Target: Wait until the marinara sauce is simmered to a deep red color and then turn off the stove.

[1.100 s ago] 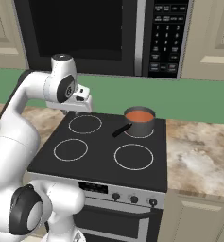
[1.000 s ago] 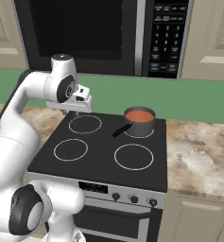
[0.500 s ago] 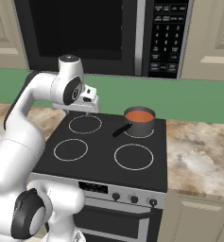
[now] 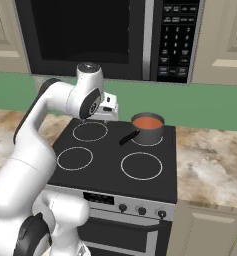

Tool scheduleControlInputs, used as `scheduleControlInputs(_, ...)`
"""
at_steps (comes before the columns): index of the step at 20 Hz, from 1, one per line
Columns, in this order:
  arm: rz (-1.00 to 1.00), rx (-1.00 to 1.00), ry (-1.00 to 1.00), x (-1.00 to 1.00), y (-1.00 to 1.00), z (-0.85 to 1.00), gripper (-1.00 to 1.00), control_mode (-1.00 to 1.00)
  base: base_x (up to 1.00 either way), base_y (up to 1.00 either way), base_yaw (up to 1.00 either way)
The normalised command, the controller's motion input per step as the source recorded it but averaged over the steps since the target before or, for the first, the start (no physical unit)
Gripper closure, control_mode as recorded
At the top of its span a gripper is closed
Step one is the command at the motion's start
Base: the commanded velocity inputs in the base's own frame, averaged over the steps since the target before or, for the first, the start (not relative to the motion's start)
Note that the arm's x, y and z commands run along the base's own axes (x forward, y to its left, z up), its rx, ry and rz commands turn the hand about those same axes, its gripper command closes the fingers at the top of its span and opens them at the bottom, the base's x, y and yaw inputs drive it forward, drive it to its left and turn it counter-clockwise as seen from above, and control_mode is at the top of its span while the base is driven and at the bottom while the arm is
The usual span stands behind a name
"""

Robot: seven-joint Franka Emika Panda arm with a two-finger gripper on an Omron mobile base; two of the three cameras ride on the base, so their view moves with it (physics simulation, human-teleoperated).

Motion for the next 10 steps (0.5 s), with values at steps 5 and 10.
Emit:
scheduleControlInputs(5,0.06,0.0,-0.1,-0.14,-0.46,-0.01,-1.0,-1.0,0.0,0.0,0.0)
scheduleControlInputs(10,0.09,0.0,-0.07,-0.12,-0.53,-0.04,-1.0,-1.0,0.0,0.0,0.0)
